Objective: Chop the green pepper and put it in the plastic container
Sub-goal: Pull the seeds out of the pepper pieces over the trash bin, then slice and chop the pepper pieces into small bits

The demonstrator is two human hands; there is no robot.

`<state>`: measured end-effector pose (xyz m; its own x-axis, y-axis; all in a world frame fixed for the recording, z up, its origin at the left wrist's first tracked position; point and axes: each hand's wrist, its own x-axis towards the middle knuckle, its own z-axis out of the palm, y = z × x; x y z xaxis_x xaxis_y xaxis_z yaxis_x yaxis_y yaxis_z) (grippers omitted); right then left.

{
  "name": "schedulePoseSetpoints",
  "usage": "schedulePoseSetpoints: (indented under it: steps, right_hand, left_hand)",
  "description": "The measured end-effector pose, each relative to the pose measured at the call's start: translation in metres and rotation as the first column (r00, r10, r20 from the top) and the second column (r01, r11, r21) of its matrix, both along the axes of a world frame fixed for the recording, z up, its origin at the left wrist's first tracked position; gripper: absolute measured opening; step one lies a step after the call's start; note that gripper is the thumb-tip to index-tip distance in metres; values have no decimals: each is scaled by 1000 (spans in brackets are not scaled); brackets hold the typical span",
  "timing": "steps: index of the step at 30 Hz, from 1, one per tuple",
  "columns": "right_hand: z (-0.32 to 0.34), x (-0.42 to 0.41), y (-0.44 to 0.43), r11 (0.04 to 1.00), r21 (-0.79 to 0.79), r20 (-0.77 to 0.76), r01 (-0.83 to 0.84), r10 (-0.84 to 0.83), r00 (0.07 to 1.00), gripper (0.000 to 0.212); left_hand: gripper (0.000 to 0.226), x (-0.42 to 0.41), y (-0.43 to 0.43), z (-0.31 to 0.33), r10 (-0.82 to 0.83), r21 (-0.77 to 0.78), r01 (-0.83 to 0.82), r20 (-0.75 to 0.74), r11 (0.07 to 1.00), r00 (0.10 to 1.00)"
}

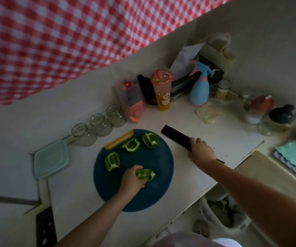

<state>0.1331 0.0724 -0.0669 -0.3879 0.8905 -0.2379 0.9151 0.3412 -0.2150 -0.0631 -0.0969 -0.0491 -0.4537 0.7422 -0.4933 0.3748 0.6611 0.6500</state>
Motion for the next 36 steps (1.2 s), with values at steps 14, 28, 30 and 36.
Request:
schedulePoseSetpoints:
  steps: [14,28,30,36]
  right_hand:
    - [40,42,-42,995,52,-279,-83,94,956,19]
    - [19,14,-121,937,-188,-333,-294,221,917,27]
    - [17,4,-125,935,-177,-322,-308,240,916,28]
    - [16,-11,-130,927,-132,-272,-351,307,912,31]
  left_hand:
    - [12,4,1,12,-108,62,132,-302,989,947]
    - [15,24,5,5,533,-82,-563,458,822,711]
    - [18,28,2,5,540,-49,-584,449,810,712]
    - [37,39,-1,4,457,86,-552,465,829,758]
